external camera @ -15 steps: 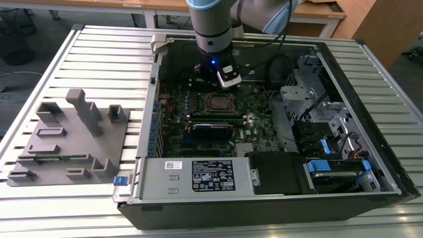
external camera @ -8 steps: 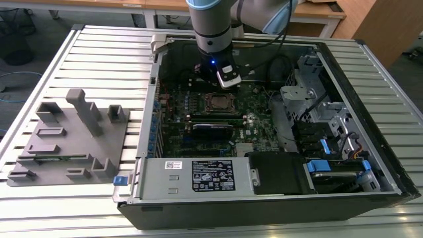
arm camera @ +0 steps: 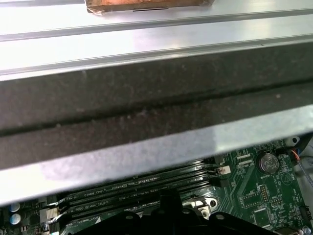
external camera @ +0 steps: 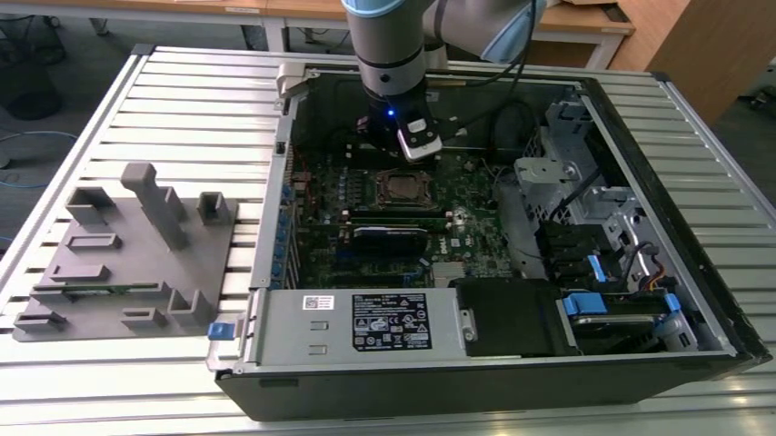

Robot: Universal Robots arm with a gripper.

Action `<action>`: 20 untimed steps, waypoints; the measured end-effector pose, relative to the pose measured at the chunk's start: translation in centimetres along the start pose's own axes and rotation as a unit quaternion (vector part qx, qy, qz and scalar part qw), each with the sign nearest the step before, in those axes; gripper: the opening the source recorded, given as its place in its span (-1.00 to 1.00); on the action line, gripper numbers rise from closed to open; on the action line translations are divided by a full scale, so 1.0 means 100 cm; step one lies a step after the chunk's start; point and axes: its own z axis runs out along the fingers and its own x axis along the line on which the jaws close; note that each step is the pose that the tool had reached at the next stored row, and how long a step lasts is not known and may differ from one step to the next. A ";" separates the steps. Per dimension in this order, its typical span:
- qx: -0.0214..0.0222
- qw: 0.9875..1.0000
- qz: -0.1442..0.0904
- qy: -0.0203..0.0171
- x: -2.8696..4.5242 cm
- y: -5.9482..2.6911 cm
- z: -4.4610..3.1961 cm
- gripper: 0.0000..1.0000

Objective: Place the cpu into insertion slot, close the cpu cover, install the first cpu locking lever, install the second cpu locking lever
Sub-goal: 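Install the first cpu locking lever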

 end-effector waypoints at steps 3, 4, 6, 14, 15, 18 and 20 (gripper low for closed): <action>0.000 1.000 0.000 0.000 0.0001 0.0003 0.0001 -0.79; 0.000 1.000 0.000 0.000 0.0001 0.0003 0.0001 -0.79; 0.000 1.000 0.000 0.000 0.0001 0.0003 0.0003 -0.79; 0.000 1.000 0.000 0.000 0.0004 0.0000 0.0024 -0.79; 0.000 1.000 0.000 0.000 0.0005 0.0002 0.0026 -0.79; 0.000 1.000 0.001 0.000 0.0008 0.0012 0.0029 -0.79; 0.000 1.000 0.002 0.000 0.0009 0.0018 0.0031 -0.79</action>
